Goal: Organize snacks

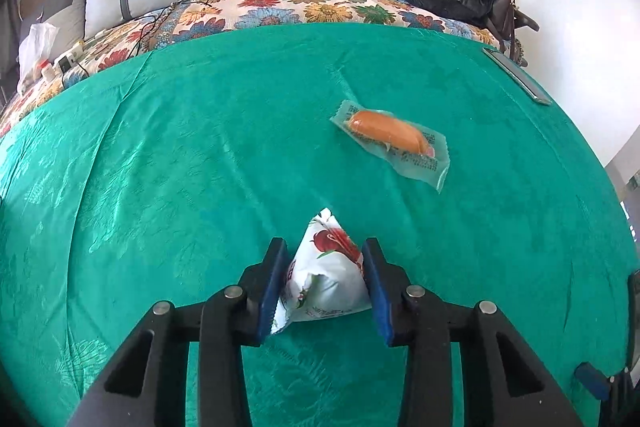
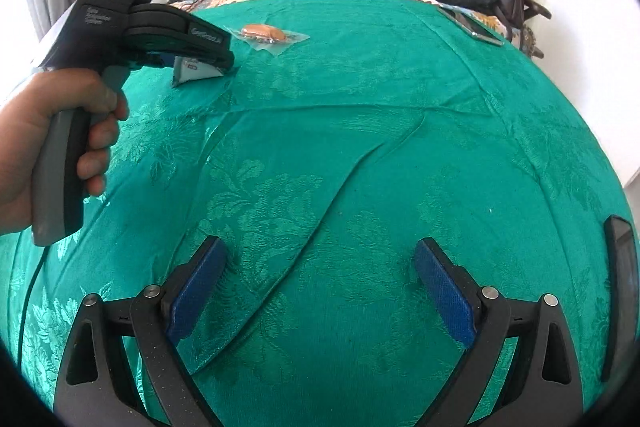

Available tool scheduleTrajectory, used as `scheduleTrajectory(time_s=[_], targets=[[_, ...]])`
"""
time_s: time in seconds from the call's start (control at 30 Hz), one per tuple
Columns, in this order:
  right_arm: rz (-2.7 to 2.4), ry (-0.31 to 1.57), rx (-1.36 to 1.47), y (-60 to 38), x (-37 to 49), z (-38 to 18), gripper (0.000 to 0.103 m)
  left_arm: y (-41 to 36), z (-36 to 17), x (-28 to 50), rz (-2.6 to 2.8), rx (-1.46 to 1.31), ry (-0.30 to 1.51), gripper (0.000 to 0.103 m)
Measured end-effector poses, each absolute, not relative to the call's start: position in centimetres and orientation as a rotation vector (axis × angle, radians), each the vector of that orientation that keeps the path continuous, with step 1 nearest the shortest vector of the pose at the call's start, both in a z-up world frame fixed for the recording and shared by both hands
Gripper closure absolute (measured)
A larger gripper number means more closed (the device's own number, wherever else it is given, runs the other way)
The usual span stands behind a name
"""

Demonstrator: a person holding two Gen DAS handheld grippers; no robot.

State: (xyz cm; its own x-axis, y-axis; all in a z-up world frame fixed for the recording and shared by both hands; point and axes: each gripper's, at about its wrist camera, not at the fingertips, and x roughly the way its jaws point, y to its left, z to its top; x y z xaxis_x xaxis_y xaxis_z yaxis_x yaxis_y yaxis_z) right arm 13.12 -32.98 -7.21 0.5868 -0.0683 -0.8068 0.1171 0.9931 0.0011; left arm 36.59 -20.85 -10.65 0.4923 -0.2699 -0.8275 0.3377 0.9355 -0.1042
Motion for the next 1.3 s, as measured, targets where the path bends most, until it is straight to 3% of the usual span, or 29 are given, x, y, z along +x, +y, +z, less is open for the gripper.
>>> scheduleTrajectory(time_s=[0.37, 0.6, 0.7, 0.77, 0.9, 1.3], targets=[[-0.107, 0.938, 0.056, -33.1, 12.9, -7.1, 0.006, -4.2, -9.5, 25.3, -0.231, -0.049, 1.016, 0.065], [-0.107, 0.938, 0.056, -33.1, 12.9, -7.1, 0.006, -0.4, -11.1, 22.8, -0.124, 0.01, 0.997, 0.063], [-0.107, 0.938, 0.056, -33.1, 12.9, -7.1, 0.006, -0.6, -11.7, 22.7, -0.086, 0.068, 0.955, 0.041], [-0.106, 0.938, 0.056, -33.1, 12.9, -7.1, 0.006, -0.6, -11.9, 23.1, -0.04, 0.098, 0.927, 0.019], [-0.106, 0.938, 0.056, -33.1, 12.9, -7.1, 0.006, 1.2, -12.6, 24.0, -0.013, -0.011, 0.972, 0.0], [-0.019, 0.91, 0.053, -33.0, 15.5, -5.5, 0.007, 0.9, -12.6, 24.4, 0.008, -0.011, 0.955, 0.0]])
